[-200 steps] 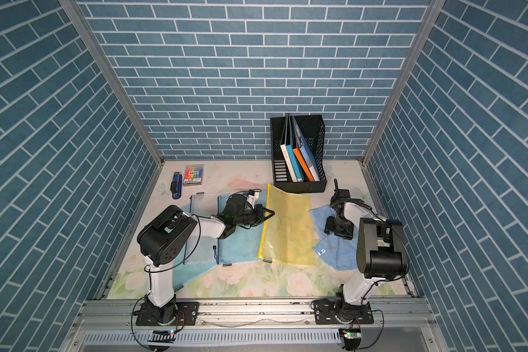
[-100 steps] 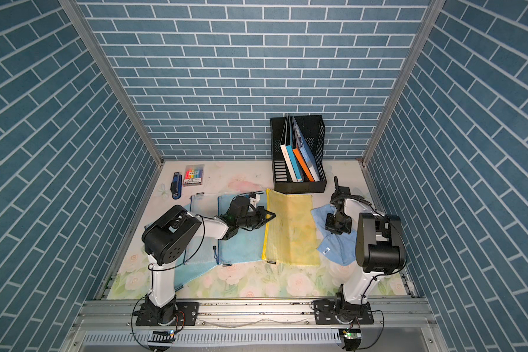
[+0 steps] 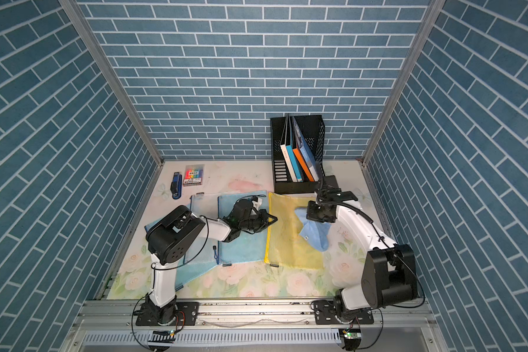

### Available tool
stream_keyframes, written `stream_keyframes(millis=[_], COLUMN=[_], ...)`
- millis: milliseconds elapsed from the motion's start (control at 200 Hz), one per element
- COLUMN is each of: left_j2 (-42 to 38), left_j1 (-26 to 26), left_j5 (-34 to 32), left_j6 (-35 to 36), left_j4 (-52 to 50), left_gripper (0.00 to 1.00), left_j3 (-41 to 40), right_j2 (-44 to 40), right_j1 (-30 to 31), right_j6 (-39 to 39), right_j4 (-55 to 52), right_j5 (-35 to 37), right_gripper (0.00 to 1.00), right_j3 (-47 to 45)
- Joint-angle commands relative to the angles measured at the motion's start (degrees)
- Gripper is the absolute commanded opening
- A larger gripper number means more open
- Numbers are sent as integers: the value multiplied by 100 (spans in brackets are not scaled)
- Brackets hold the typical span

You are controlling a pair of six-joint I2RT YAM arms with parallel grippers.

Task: Wipe the document bag
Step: Wipe the dirt from the document bag.

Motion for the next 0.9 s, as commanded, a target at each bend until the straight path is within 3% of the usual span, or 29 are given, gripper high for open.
stream_keyframes(millis=[0,195,450,706,896], left_j2=[93,117,14,45,164], left_j1=[-48,-82,-109,-108,-151], left_j5=[-121,-171,-345,-270,-165], left_j6=[-122,-359,-377,-421,-428], left_j4=[113,152,-115,-53,-44], left_gripper=[0,0,0,0,0], left_j3=[-146,-181,-269,-381,-263], right_j2=[385,1191,1373,1463,1898], right_j1=[472,829,630,101,698], right_j6=[873,1164,792,416,602], right_j4=[612,1351,499,555,915], right_j5=[-91,43,1078,1076,419], right_gripper=[0,0,0,0,0], right_j3=[-298,-592,-589,-490,-96])
